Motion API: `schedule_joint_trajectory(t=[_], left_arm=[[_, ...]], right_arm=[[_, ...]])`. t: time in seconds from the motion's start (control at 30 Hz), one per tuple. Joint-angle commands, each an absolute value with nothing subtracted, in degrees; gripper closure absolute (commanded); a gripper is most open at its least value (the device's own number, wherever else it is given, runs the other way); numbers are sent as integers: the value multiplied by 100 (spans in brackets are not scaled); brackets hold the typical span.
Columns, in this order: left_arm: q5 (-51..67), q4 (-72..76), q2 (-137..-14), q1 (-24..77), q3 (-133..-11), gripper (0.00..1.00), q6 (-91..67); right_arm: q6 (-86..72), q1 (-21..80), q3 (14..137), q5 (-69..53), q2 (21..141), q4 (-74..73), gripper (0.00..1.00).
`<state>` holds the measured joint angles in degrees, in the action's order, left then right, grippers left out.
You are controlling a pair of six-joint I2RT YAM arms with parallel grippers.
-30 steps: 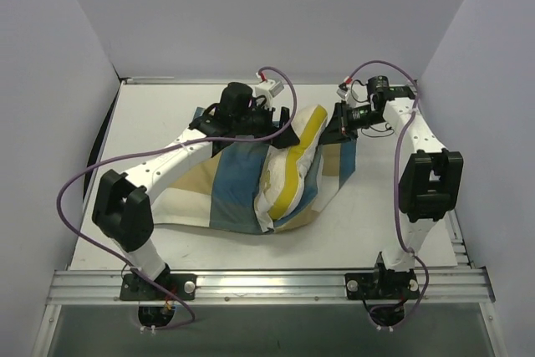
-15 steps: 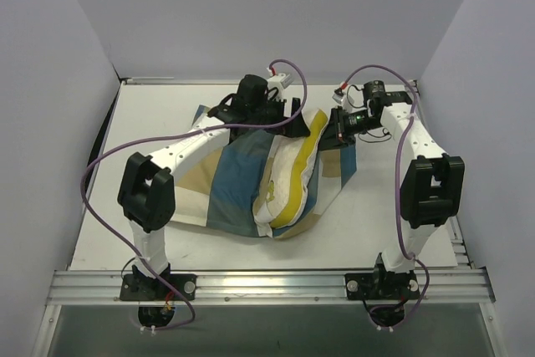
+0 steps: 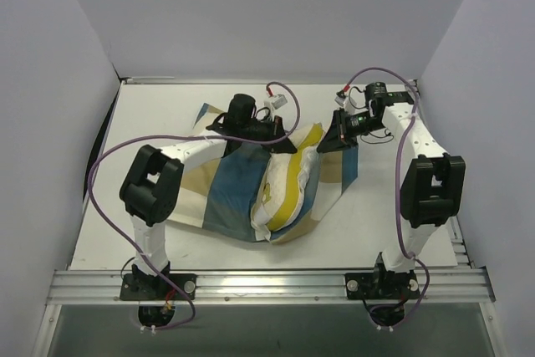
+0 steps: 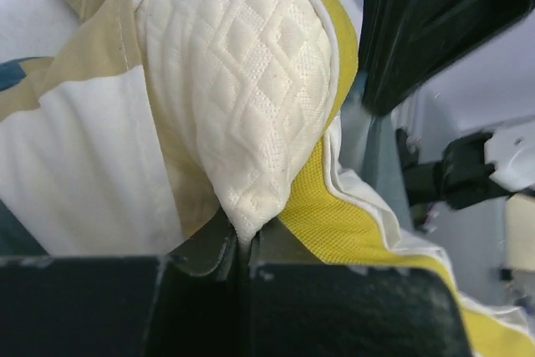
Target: Put the pillow into the pillowcase
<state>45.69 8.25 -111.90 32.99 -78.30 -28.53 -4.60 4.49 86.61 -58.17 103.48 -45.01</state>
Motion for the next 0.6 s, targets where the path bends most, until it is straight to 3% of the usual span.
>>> schedule_joint_trajectory(t=[0.0, 0.03, 0.17, 0.4, 0.57], left_arm=[[5494, -1143, -10943, 3313, -7935, 100, -281], [5363, -2535, -10951, 3357, -8006, 100, 1146], [4546, -3577, -11109, 3506, -7770, 100, 2688], [3570, -3481, -11987, 4226, -8322, 100, 2699], [3541, -3288, -12744, 4079, -8991, 100, 2075]], right_arm=[[-545, 71, 8868, -6302, 10037, -4544, 100], [-536, 18, 8894, -6302, 10037, -4553, 100], [-589, -211, 9052, -6389, 9941, -4579, 100], [-721, -45, 9080, -6978, 9660, -4579, 100], [-756, 105, 8904, -7338, 9107, -4579, 100]])
